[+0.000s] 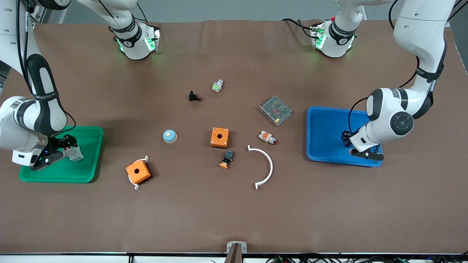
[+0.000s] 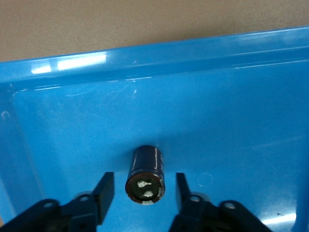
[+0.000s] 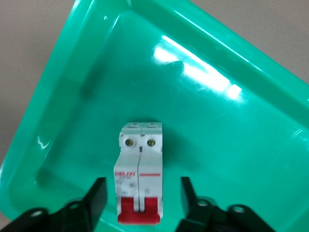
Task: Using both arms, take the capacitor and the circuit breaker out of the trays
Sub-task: 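Close the left gripper on the capacitor while the right gripper grasps the breaker, then carry the capacitor and breaker toward the table middle with both grippers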
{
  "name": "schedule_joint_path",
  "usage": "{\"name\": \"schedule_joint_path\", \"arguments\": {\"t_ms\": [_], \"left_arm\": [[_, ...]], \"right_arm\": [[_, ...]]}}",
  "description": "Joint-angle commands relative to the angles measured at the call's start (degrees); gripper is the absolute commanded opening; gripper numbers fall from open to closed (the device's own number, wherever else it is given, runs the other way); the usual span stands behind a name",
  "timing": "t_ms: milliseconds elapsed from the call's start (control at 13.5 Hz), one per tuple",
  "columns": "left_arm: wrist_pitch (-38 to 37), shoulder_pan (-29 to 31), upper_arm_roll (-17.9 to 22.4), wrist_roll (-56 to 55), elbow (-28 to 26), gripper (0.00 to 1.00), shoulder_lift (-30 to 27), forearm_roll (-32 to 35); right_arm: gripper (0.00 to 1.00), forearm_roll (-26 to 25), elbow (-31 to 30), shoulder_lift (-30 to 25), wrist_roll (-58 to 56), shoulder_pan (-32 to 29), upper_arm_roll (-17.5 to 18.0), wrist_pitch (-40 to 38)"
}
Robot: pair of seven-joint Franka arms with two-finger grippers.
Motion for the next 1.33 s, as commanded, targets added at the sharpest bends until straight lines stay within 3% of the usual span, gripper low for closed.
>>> {"name": "schedule_joint_path", "arguments": {"t_ms": [0,74,222,370,593,889,1259], "left_arm": [[0.9,-0.1,-0.1,0.2,0.0,0.32,-0.1,0.8],[0.9,-0.1,-0.2,0.2,0.2,0.24,-0.1,0.8],[0.5,-0.1,-0.3,0.2,0.6,0.08,-0.5,0.9],[0.2,-0.1,-1.4,-0.5,2.9,0.01,-0.7,0.8],[-7.5,-0.4,-4.7,-6.2,11.0,0.01,-0.4,-2.5],[-10.5,-2.8,-9.6,-20.2,19.9,0.01,2.2,-7.1],[-10.5,-15.8,-9.6,-41.8,32.9,0.01,10.7,-7.1]], "right_arm": [[0.35,1.4,1.5,1.3,-2.2,-1.1,1.0,0.2],[0.20,1.4,1.9,1.2,-2.1,-1.1,1.1,-0.1],[0.03,1.6,2.1,0.3,-1.1,-0.1,1.1,-1.2],[0.00,2.9,5.7,-0.4,1.6,0.7,1.1,-8.0],[0.00,3.0,12.7,-2.1,10.4,4.3,1.1,-20.1],[0.01,3.7,12.9,-5.3,25.0,10.9,1.2,-22.3],[0.01,6.1,12.6,-7.4,52.7,24.3,1.1,-24.6]]}}
